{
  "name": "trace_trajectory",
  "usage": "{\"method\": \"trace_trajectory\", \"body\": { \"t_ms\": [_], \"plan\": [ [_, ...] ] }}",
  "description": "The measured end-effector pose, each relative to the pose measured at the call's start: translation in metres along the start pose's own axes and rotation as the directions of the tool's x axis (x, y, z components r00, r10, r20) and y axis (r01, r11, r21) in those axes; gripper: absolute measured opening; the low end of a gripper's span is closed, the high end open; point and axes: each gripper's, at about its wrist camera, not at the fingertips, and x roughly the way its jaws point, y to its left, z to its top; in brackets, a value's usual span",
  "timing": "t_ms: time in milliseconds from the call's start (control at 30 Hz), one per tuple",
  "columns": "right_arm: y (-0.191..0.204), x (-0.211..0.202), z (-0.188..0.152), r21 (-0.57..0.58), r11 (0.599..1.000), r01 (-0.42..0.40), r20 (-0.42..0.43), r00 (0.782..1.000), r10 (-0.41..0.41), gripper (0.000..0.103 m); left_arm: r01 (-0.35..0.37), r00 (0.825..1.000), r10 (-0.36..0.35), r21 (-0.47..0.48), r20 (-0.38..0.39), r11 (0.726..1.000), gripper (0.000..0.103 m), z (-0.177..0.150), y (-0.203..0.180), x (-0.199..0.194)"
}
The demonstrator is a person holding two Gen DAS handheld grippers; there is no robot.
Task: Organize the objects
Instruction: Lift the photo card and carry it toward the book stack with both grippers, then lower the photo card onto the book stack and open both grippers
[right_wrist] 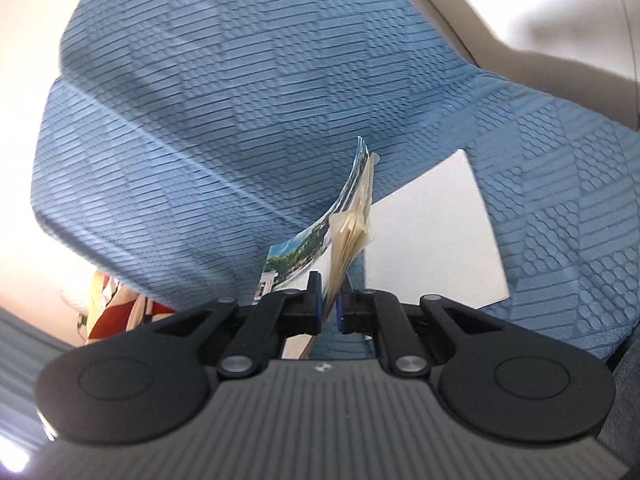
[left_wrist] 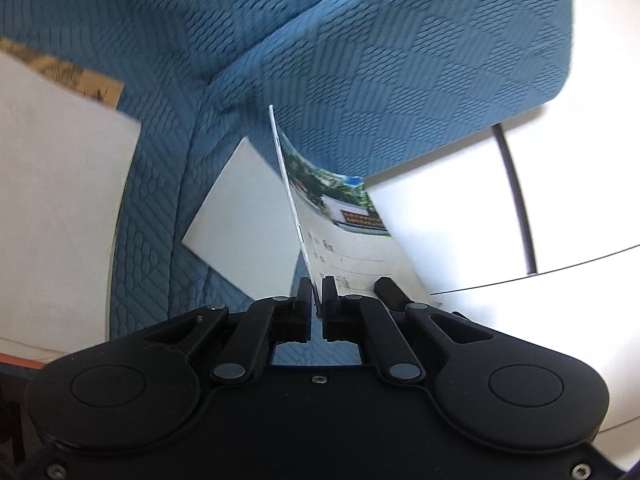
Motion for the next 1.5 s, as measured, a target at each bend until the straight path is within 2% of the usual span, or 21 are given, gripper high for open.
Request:
{"method": "trace_trajectory", "body": {
  "t_ms": [267,533,867,1100,1267,1500],
  "plan": [
    [0.053,-0.011,-0.001,-0.064,0.997,-0.048,-0.045,0.998,0.045,0.01,-0.004,0.999,0.002,0.024,0.047,1.0,0.005,0.009,-0.02,-0.059],
    [0.101,-0.012,-0.015,-0.114,0.99,-0.086,-0.067,0.995,0.079,0.01,-0.017,0.996,0.015,0.015,0.087,1.0,0.004,0.018,-0.017,-0.106],
    [0.135,0.01,-0.051,-0.195,0.973,-0.124,-0.136,0.986,0.099,0.01,-0.076,0.991,0.077,-0.012,0.109,0.997,0.004,0.014,0.023,-0.144],
    [0.147,0.035,-0.079,-0.243,0.962,-0.122,-0.181,0.98,0.078,0.01,-0.092,0.985,0.099,-0.052,0.142,0.994,0.004,0.019,0.055,-0.163],
    [0.145,0.056,-0.1,-0.265,0.958,-0.108,-0.209,0.976,0.053,0.01,-0.118,0.98,0.128,-0.075,0.149,0.99,0.004,0.018,0.082,-0.164],
    [0.134,0.09,-0.129,-0.288,0.954,-0.079,-0.254,0.967,0.004,0.01,-0.206,0.964,0.218,-0.086,0.15,0.975,0.004,0.012,0.118,-0.157]
  ]
}}
